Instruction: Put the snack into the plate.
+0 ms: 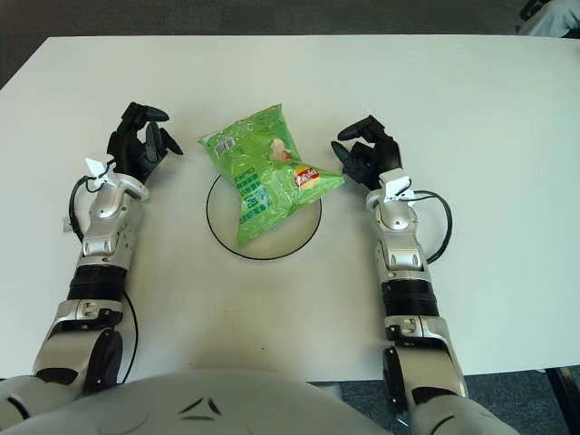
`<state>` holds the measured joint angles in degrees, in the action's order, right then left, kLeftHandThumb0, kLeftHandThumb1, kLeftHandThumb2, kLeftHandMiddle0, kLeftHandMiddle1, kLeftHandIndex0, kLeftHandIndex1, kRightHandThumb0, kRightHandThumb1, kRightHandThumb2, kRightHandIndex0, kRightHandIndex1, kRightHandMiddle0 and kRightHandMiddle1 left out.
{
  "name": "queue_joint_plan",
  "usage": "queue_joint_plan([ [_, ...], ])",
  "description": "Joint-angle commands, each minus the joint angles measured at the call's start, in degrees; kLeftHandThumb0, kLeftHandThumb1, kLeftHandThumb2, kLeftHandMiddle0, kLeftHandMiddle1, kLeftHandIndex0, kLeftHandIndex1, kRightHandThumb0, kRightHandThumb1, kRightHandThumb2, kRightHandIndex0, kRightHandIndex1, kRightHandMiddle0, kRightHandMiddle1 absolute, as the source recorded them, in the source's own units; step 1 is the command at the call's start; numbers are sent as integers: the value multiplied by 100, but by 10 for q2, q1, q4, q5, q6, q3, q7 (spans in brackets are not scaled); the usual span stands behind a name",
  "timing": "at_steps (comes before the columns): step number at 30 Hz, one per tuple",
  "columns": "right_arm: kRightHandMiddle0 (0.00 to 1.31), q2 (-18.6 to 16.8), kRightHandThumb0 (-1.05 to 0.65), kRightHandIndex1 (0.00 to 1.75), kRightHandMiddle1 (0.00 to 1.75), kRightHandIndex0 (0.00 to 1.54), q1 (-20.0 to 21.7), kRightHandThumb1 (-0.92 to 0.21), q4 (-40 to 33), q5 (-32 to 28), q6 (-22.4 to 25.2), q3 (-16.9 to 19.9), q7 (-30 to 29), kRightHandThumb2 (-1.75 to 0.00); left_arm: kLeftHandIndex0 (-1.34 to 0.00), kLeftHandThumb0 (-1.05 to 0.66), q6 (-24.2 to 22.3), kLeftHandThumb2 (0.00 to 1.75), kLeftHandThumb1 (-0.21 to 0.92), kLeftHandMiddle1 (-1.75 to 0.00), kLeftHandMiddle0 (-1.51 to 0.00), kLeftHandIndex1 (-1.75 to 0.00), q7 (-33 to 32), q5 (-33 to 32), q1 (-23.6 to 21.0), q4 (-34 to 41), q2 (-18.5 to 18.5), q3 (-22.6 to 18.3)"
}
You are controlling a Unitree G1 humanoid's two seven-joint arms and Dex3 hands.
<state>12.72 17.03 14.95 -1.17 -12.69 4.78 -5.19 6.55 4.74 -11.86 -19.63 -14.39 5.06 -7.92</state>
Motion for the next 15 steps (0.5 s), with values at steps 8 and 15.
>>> queue_joint_plan([
  [8,46,-54,-36,172,148,93,-88,-92,92,7,-61,-5,-23,-28,-28,-36,-31,67,80,-175,-82,-175,9,17,83,-8,-9,16],
  [15,45,-55,-36,172,149,94,-87,-92,102,8,-80,-5,-25,-29,-28,-36,-40,66,81,-175,-79,-175,6,25,84,0,-5,19],
])
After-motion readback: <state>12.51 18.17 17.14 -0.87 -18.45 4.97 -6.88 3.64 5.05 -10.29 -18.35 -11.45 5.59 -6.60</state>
